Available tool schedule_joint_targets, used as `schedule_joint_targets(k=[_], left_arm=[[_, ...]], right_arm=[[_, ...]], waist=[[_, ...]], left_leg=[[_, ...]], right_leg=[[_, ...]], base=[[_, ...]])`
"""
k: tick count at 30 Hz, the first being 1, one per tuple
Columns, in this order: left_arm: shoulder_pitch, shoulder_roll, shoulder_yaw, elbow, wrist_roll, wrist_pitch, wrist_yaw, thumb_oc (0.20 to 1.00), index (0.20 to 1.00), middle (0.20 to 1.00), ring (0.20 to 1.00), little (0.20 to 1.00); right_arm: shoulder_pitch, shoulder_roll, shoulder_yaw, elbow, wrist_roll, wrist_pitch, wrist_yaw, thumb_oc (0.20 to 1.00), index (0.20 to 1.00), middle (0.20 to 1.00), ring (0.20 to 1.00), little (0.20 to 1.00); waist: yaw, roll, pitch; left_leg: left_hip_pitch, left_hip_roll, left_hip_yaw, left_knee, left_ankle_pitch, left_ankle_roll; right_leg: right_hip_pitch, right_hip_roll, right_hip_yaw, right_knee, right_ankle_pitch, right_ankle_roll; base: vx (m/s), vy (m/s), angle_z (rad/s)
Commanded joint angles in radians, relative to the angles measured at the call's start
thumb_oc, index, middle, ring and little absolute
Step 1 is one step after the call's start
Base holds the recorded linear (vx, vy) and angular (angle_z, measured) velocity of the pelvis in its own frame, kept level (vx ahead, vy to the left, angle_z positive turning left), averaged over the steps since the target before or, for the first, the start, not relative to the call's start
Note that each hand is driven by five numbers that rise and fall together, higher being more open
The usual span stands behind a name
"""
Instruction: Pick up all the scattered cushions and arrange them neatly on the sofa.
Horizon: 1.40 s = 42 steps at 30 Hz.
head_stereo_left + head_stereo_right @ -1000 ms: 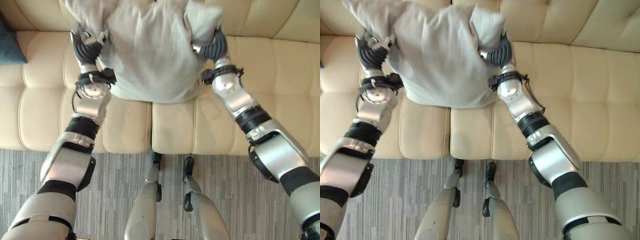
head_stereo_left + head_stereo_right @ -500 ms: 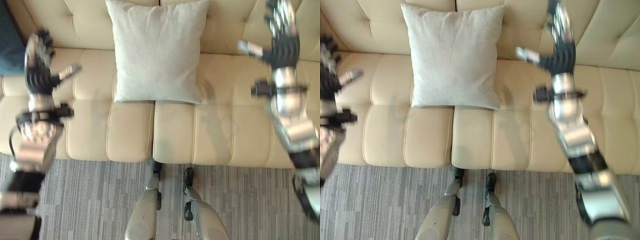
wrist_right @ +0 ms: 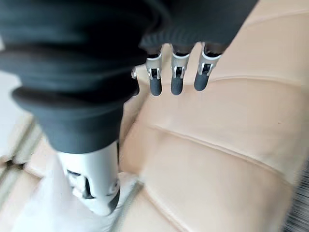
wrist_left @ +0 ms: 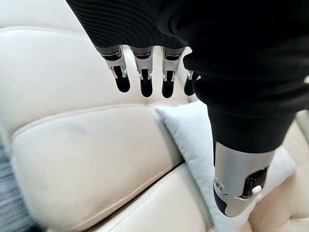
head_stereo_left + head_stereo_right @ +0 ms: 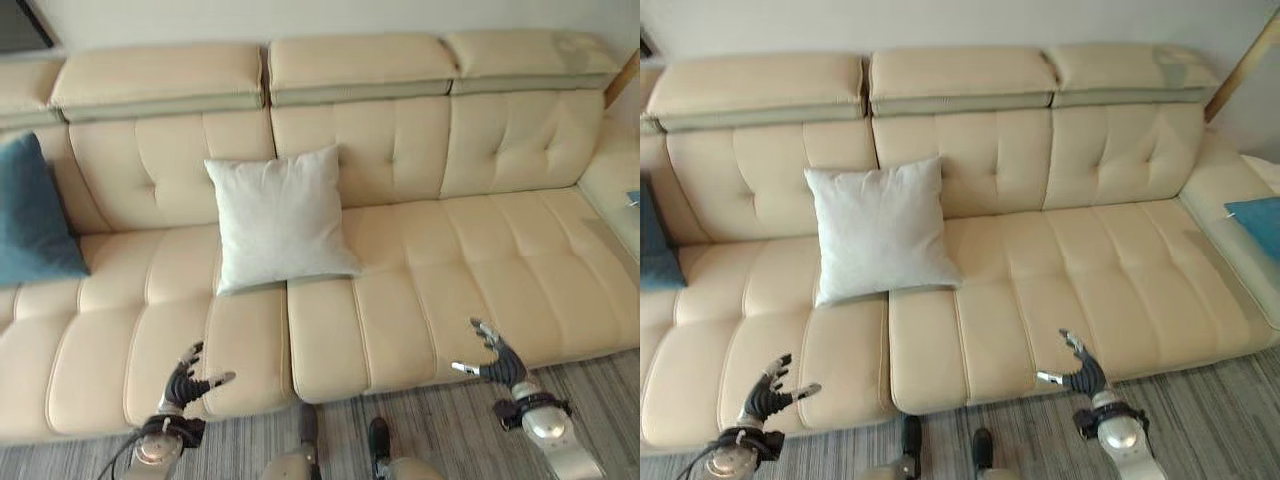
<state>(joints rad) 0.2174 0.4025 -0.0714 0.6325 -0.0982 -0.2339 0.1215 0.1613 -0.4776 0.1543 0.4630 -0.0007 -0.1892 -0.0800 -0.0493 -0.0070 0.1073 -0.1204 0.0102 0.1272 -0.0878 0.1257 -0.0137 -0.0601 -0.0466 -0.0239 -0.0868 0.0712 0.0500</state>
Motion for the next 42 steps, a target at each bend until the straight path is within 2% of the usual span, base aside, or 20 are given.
schedule_joint_targets(k=[1,2,3,4,6,7,10,14,17,20,22,27,33,35,36,37,38,40,41,42], left_arm=[[-0.052,0.051,0.025,-0.005,0.003,-0.028,0.035,1.0,1.0,1.0,1.0,1.0],[-0.083,0.058,0.019,-0.006,-0.007,-0.028,0.05,1.0,1.0,1.0,1.0,1.0],[-0.089,0.062,0.016,-0.013,-0.003,-0.024,0.049,1.0,1.0,1.0,1.0,1.0],[-0.092,0.066,0.013,-0.016,0.0,-0.02,0.048,1.0,1.0,1.0,1.0,1.0],[-0.094,0.068,0.007,-0.011,-0.003,-0.019,0.044,1.0,1.0,1.0,1.0,1.0],[-0.096,0.065,-0.001,-0.019,-0.001,-0.011,0.049,1.0,1.0,1.0,1.0,1.0],[-0.119,0.064,-0.008,-0.006,-0.002,-0.015,0.052,1.0,1.0,1.0,1.0,1.0],[-0.153,0.046,-0.039,-0.021,0.009,-0.018,0.06,1.0,1.0,1.0,1.0,1.0],[-0.156,0.037,-0.055,-0.046,0.028,-0.02,0.054,1.0,1.0,1.0,1.0,1.0],[-0.129,0.033,-0.042,-0.078,0.036,-0.024,0.043,1.0,1.0,1.0,1.0,1.0],[-0.114,0.027,-0.029,-0.086,0.027,-0.028,0.044,1.0,1.0,1.0,1.0,1.0],[-0.113,0.021,-0.035,-0.093,0.012,-0.027,0.037,1.0,1.0,1.0,1.0,1.0],[-0.131,0.045,-0.062,-0.146,0.021,-0.023,0.016,1.0,1.0,1.0,1.0,1.0],[-0.135,0.05,-0.06,-0.147,0.029,-0.012,0.024,1.0,1.0,1.0,1.0,1.0],[-0.135,0.05,-0.06,-0.147,0.029,-0.012,0.024,1.0,1.0,1.0,1.0,1.0],[-0.13,0.049,-0.054,-0.149,0.026,-0.01,0.026,1.0,1.0,1.0,1.0,1.0],[-0.126,0.049,-0.051,-0.149,0.024,-0.01,0.027,1.0,1.0,1.0,1.0,1.0],[-0.111,0.057,-0.05,-0.163,0.032,-0.004,0.018,1.0,1.0,1.0,1.0,1.0],[-0.111,0.058,-0.05,-0.163,0.032,-0.004,0.018,1.0,1.0,1.0,1.0,1.0],[-0.087,0.053,-0.049,-0.161,0.042,0.005,-0.002,1.0,1.0,1.0,1.0,1.0]], right_arm=[[-0.099,0.001,0.029,-0.007,0.015,-0.026,-0.021,1.0,1.0,1.0,1.0,1.0],[-0.139,0.029,0.05,0.034,0.028,-0.021,-0.036,1.0,1.0,1.0,1.0,1.0],[-0.147,0.039,0.051,0.052,0.045,-0.017,-0.037,1.0,1.0,1.0,1.0,1.0],[-0.147,0.052,0.051,0.069,0.074,-0.018,-0.033,1.0,1.0,1.0,1.0,1.0],[-0.151,0.071,0.045,0.107,0.124,-0.023,-0.029,1.0,1.0,1.0,1.0,1.0],[-0.156,0.087,0.032,0.125,0.16,-0.024,-0.035,1.0,1.0,1.0,1.0,1.0],[-0.16,0.1,0.027,0.153,0.199,-0.028,-0.042,1.0,1.0,1.0,1.0,1.0],[-0.163,0.077,0.011,0.162,0.226,-0.035,-0.06,1.0,1.0,1.0,1.0,1.0],[-0.163,0.055,0.001,0.161,0.224,-0.031,-0.059,1.0,1.0,1.0,1.0,1.0],[-0.149,0.045,-0.003,0.146,0.218,-0.034,-0.051,1.0,1.0,1.0,1.0,1.0],[-0.144,0.043,0.0,0.139,0.211,-0.034,-0.045,1.0,1.0,1.0,1.0,1.0],[-0.123,0.048,-0.01,0.143,0.208,-0.029,-0.041,1.0,1.0,1.0,1.0,1.0],[-0.101,0.058,-0.015,0.119,0.226,-0.029,-0.035,1.0,1.0,1.0,1.0,1.0],[-0.131,0.063,-0.004,0.101,0.23,-0.025,-0.037,1.0,1.0,1.0,1.0,1.0],[-0.131,0.063,-0.004,0.1,0.23,-0.025,-0.037,1.0,1.0,1.0,1.0,1.0],[-0.143,0.065,0.003,0.092,0.227,-0.023,-0.036,1.0,1.0,1.0,1.0,1.0],[-0.152,0.068,0.008,0.085,0.227,-0.022,-0.035,1.0,1.0,1.0,1.0,1.0],[-0.168,0.075,0.023,0.076,0.219,-0.02,-0.031,1.0,1.0,1.0,1.0,1.0],[-0.169,0.075,0.023,0.076,0.219,-0.019,-0.032,1.0,1.0,1.0,1.0,1.0],[-0.167,0.074,0.044,0.058,0.202,-0.014,-0.022,1.0,1.0,1.0,1.0,1.0]], waist=[[0.014,-0.048,0.012],[0.025,-0.046,0.052],[0.029,-0.042,0.061],[0.034,-0.033,0.065],[0.041,-0.024,0.057],[0.069,-0.035,0.048],[0.073,-0.047,0.038],[0.065,-0.034,0.046],[0.05,-0.035,0.055],[0.036,-0.054,0.049],[0.032,-0.055,0.047],[0.014,-0.043,0.025],[-0.011,-0.051,0.033],[-0.018,-0.058,0.049],[-0.013,-0.058,0.048],[-0.009,-0.061,0.051],[-0.005,-0.061,0.055],[0.019,-0.054,0.055],[0.019,-0.055,0.053],[0.021,-0.05,0.044]], left_leg=[[0.101,0.0,0.001,0.0,-0.135,-0.006],[0.077,0.014,0.008,0.007,-0.111,0.001],[0.061,0.021,0.007,0.01,-0.1,0.003],[0.046,0.031,0.005,0.013,-0.086,0.006],[0.025,0.039,-0.001,0.011,-0.069,0.003],[-0.005,0.04,-0.018,0.01,-0.045,-0.009],[-0.047,0.038,-0.034,0.009,-0.009,-0.028],[-0.109,0.059,-0.034,0.016,0.042,-0.073],[-0.107,0.045,-0.037,0.066,-0.004,-0.066],[-0.066,0.016,-0.056,0.153,-0.119,-0.05],[-0.021,0.0,-0.092,0.167,-0.16,-0.049],[0.024,0.007,-0.078,0.107,-0.15,-0.045],[0.06,-0.003,-0.067,0.081,-0.166,-0.026],[0.059,0.002,-0.014,0.087,-0.18,-0.015],[0.059,0.003,-0.009,0.087,-0.181,-0.014],[0.064,0.01,0.03,0.086,-0.186,-0.012],[0.072,0.019,0.06,0.084,-0.193,-0.011],[0.088,0.048,0.13,0.08,-0.195,-0.016],[0.084,0.047,0.131,0.08,-0.192,-0.016],[0.126,0.074,0.207,0.087,-0.204,-0.024]], right_leg=[[-0.034,-0.061,0.004,0.044,-0.007,0.13],[-0.096,-0.043,0.023,0.144,-0.026,0.135],[-0.101,-0.032,0.025,0.191,-0.054,0.133],[-0.092,-0.019,0.033,0.266,-0.095,0.127],[-0.075,-0.009,0.044,0.369,-0.13,0.114],[-0.022,-0.005,0.035,0.323,-0.172,0.091],[0.029,0.022,0.038,0.227,-0.201,0.066],[0.05,0.05,0.01,0.101,-0.184,0.039],[0.035,0.033,-0.019,0.082,-0.156,0.037],[0.018,0.004,-0.025,0.066,-0.119,0.045],[0.013,0.008,-0.01,0.048,-0.105,0.048],[0.019,0.018,-0.011,0.038,-0.099,0.051],[0.005,0.028,0.048,0.049,-0.083,0.05],[-0.04,0.045,0.083,0.072,-0.066,0.059],[-0.043,0.047,0.088,0.074,-0.066,0.059],[-0.061,0.047,0.087,0.08,-0.056,0.067],[-0.072,0.043,0.065,0.089,-0.053,0.072],[-0.095,0.009,-0.082,0.115,-0.058,0.074],[-0.098,0.009,-0.082,0.115,-0.056,0.074],[-0.086,-0.025,-0.214,0.122,-0.079,0.067]], base=[[-0.4,-0.028,-0.48],[-0.44,-0.061,-0.77],[-0.46,-0.084,-0.68],[-0.26,-0.068,-0.46],[-0.22,-0.138,0.08],[-0.15,-0.17,0.15],[-0.13,-0.211,0.07],[-0.17,-0.194,0.47],[-0.17,-0.061,0.43],[-0.12,-0.034,0.3],[-0.07,0.006,-0.18],[0.02,0.039,-0.14],[-0.02,0.04,-0.29],[-0.1,0.024,-0.7],[-0.06,0.008,-1.14],[-0.02,-0.019,-1.82],[-0.02,-0.063,-2.12],[0.0,-0.095,-1.61],[0.09,-0.171,-1.86],[0.13,-0.165,-1.54]])
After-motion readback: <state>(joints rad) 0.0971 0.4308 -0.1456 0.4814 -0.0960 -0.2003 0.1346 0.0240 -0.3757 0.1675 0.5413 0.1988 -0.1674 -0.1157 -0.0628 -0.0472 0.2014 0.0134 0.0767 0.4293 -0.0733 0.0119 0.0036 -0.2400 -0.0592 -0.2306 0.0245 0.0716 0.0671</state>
